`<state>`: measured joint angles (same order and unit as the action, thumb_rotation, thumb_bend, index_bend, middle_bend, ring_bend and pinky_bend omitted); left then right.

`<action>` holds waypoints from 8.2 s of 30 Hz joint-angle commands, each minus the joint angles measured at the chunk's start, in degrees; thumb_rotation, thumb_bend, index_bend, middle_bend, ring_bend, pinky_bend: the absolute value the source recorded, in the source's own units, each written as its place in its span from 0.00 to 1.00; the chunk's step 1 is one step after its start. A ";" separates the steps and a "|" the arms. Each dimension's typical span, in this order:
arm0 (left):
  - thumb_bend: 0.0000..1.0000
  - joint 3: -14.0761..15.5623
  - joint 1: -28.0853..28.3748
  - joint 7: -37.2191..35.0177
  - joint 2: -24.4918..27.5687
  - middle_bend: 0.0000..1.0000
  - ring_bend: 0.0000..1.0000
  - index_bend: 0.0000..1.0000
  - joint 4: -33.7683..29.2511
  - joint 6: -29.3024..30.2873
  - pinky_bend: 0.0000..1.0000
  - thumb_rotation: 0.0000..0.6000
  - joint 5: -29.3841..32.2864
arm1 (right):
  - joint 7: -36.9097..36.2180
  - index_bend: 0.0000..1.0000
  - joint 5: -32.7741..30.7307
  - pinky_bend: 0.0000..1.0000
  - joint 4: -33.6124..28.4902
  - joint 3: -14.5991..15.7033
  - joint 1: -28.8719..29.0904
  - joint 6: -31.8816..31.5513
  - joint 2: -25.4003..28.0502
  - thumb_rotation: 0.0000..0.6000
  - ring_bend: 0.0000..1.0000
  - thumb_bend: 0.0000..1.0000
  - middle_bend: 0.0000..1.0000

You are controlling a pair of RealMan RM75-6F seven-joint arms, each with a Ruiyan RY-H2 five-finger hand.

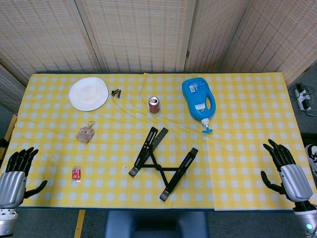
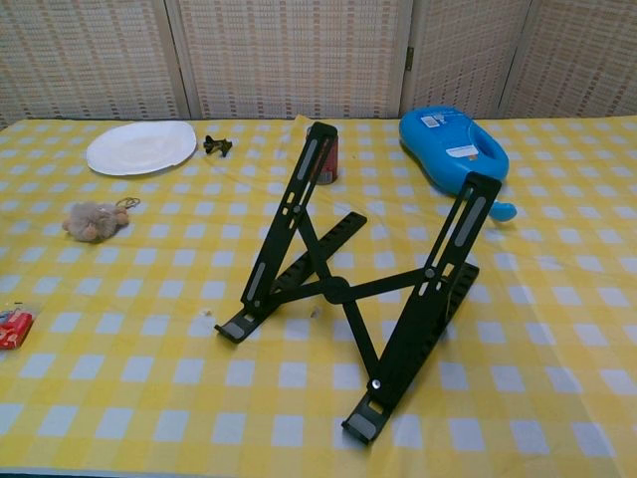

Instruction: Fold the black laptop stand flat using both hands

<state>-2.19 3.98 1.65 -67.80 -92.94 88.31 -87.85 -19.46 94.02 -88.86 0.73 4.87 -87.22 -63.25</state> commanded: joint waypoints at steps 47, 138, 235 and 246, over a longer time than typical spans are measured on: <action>0.24 0.36 0.25 -5.95 0.88 0.09 0.01 0.12 0.37 -1.40 0.00 1.00 0.32 | -36.00 0.00 -2.09 0.00 -2.16 -2.29 29.72 35.69 -12.99 1.00 0.00 0.45 0.00; 0.40 6.01 37.28 -63.36 -21.34 0.22 0.09 0.62 25.85 -33.56 0.00 1.00 -2.66 | -63.91 0.00 16.27 0.00 -6.08 17.44 43.97 17.26 -10.44 1.00 0.01 0.45 0.00; 0.38 2.18 25.18 -30.87 -11.64 0.13 0.00 0.12 7.26 -20.97 0.00 1.00 -2.79 | -33.01 0.00 -17.87 0.00 -4.46 -4.15 32.86 28.83 -29.14 1.00 0.00 0.45 0.00; 0.38 1.44 26.83 -27.80 -8.89 0.13 0.00 0.12 7.15 -20.59 0.00 1.00 -5.12 | -29.67 0.00 -14.12 0.00 -9.55 -6.22 22.00 12.81 -22.24 1.00 0.00 0.45 0.00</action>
<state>-0.43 30.40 -26.63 -76.97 -86.00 67.86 -92.73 -52.56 76.33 -97.58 -5.09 30.16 -68.69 -87.26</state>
